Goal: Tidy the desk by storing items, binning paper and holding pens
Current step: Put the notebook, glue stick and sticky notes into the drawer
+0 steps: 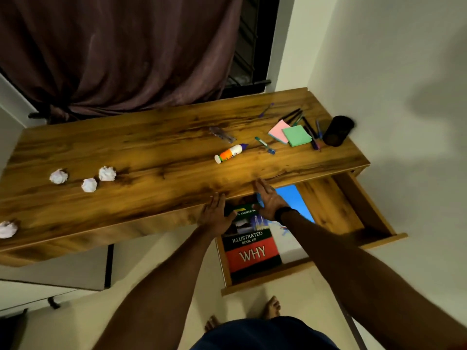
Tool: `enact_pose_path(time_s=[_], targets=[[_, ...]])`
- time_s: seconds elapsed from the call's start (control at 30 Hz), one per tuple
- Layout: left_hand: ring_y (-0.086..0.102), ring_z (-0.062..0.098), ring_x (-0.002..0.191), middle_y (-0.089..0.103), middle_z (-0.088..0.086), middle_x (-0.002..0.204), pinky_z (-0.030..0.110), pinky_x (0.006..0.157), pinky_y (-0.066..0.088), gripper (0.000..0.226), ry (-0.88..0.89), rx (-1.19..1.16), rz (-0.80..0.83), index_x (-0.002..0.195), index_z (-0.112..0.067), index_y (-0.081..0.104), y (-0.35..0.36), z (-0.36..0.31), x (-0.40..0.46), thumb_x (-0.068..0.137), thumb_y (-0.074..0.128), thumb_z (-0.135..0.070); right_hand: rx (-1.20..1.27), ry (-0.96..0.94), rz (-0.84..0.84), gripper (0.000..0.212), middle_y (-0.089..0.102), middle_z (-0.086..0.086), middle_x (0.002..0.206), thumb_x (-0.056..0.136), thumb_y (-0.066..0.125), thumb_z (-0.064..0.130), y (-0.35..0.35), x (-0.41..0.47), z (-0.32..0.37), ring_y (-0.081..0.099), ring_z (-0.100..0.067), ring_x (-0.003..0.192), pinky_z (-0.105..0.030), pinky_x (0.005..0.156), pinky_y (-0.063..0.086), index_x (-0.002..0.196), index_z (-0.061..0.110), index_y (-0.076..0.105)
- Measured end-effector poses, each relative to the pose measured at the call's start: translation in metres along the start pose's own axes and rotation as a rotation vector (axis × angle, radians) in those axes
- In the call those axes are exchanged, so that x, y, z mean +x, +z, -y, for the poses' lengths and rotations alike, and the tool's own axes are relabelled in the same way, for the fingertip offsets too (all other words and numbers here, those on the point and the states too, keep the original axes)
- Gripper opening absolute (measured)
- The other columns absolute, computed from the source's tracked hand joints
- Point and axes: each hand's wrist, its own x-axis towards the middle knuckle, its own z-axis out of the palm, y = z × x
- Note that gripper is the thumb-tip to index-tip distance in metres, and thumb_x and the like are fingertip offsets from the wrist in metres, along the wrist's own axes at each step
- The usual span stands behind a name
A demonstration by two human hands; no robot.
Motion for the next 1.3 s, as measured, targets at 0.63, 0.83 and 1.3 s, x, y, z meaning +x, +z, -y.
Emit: enact_pose_path(time_s=[0.63,0.83,1.3], targets=[[0.035,0.035,0.140,0.035,0.010,0.155,0.047,0.110,0.037,0.070,-0.237,-0.078,-0.060,0.153,-0.021,0.024,-0.012,-0.032,0.067,0.096,0.039,-0.059,-0.120,-0.059,0.256,0.061,-0.021,0.004,0.160,0.102,0.017,0.052,-0.039,0.064,-0.061,-0.019,-0.031,0.147,-0.050,0.118,-0.003,0.154,0.031,-0.007],[0.048,0.038,0.126,0.040,0.013,0.147,0.045,0.102,0.040,0.069,-0.269,-0.060,-0.307,0.147,-0.016,0.032,-0.065,-0.043,0.131,0.090,0.058,-0.044,-0.095,-0.064,0.270,0.060,-0.023,0.005,0.160,0.103,0.019,0.049,-0.042,0.070,-0.063,-0.021,-0.031,0.146,-0.049,0.119,-0.006,0.153,0.032,-0.009],[0.066,0.026,0.098,0.067,0.013,0.115,0.034,0.079,0.051,0.042,-0.353,-0.428,-0.248,0.122,-0.011,0.064,-0.036,-0.066,0.190,0.089,0.066,-0.036,-0.113,-0.024,0.293,0.061,-0.020,0.007,0.160,0.102,0.021,0.051,-0.042,0.078,-0.061,-0.019,-0.030,0.147,-0.050,0.118,-0.002,0.153,0.034,-0.008]])
